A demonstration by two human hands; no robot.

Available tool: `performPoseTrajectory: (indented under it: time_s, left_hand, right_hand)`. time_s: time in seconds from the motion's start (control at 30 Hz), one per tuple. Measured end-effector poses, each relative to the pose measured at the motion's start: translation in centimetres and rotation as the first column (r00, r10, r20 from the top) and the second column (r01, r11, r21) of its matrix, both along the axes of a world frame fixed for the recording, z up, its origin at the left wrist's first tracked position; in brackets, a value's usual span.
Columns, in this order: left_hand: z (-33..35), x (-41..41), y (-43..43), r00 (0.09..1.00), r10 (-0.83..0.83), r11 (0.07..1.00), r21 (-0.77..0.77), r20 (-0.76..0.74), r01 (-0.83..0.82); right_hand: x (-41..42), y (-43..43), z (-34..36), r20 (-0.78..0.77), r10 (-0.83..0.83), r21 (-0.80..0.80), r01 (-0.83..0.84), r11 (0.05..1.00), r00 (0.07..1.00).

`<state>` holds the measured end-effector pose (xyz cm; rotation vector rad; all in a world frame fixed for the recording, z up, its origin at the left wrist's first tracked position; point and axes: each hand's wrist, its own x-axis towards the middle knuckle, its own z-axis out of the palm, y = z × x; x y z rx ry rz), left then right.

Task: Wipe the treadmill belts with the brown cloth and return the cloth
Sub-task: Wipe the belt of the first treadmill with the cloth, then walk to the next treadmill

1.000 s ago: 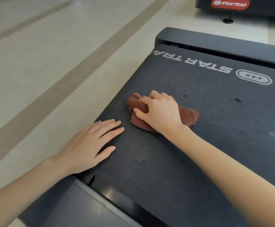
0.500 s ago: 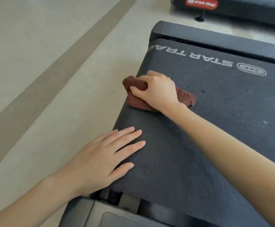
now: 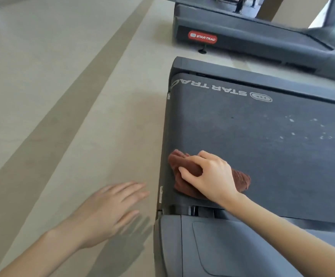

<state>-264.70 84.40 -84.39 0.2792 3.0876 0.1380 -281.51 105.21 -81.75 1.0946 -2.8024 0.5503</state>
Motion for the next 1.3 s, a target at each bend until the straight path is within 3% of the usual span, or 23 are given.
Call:
performPoseTrajectory:
  time_s: [0.1, 0.2, 0.37, 0.57, 0.7, 0.8, 1.07, 1.3]
  left_hand:
    - [-0.3, 2.7, -2.3, 0.98, 0.197, 0.977, 0.084, -0.004, -0.196]
    - [0.0, 3.3, -3.5, 0.939, 0.344, 0.935, 0.1, -0.019, -0.34]
    - [1.0, 5.3, -5.5, 0.822, 0.563, 0.826, 0.052, -0.084, -0.561]
    - [-0.6, 12.8, -8.4, 0.667, 0.745, 0.665, -0.071, -0.009, -0.744]
    - [-0.6, 15.0, -10.1, 0.615, 0.786, 0.619, -0.109, 0.066, -0.778]
    - [1.5, 12.0, -12.2, 0.644, 0.759, 0.651, -0.133, 0.094, -0.748]
    - [7.7, 6.4, -18.4, 0.712, 0.698, 0.716, -0.094, 0.079, -0.692]
    - [9.2, 9.8, -25.3, 0.693, 0.704, 0.708, -0.089, 0.152, -0.7]
  right_hand:
    - [3.3, -0.2, 0.7, 0.127, 0.021, 0.04, -0.027, 0.999, 0.992]
    - [5.2, -2.2, 1.0, 0.226, 0.186, 0.093, -0.211, 0.973, 0.956]
    - [6.7, -10.7, 1.0, 0.131, 0.359, -0.005, -0.362, 0.932, 0.924]
    - [8.7, -19.4, -2.9, 0.118, 0.48, 0.019, -0.485, 0.874, 0.869]
    - [9.1, -21.9, -4.2, 0.101, 0.565, -0.011, -0.567, 0.824, 0.819]
    - [7.5, -23.2, -2.6, 0.062, 0.588, -0.033, -0.588, 0.808, 0.806]
    - [3.7, -27.9, 5.5, 0.061, 0.507, -0.067, -0.503, 0.862, 0.86]
    - [7.6, -35.6, 8.3, 0.076, 0.501, -0.036, -0.5, 0.865, 0.862]
